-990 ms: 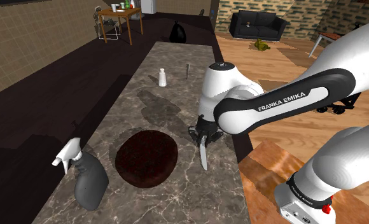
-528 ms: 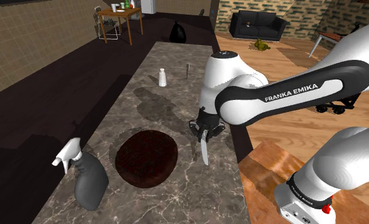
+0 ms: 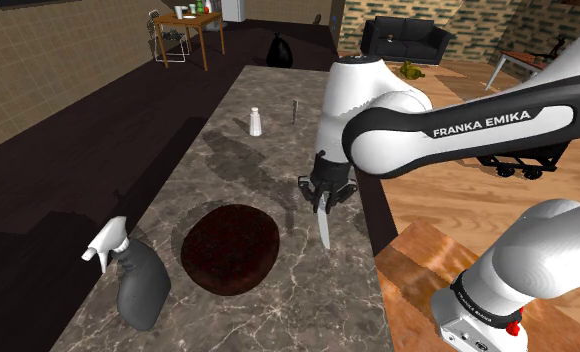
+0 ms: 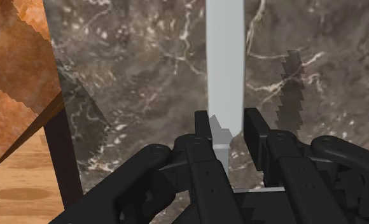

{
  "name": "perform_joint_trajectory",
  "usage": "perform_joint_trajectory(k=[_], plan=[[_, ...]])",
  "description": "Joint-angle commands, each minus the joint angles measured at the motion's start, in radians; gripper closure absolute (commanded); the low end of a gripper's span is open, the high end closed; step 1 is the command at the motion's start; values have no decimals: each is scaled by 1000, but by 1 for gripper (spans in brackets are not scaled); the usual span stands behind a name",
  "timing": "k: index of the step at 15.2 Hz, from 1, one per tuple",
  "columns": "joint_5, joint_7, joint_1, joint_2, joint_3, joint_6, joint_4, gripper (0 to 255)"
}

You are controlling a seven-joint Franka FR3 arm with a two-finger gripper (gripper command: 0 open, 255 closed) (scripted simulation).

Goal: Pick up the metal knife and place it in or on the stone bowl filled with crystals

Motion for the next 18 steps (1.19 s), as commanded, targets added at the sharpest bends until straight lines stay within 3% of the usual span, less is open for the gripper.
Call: perform_joint_trajectory(k=[1, 18], plan=[[-1, -5, 1, -17, -12, -33, 16, 255], [-24, -6, -3, -78, -70, -268, 189, 255]])
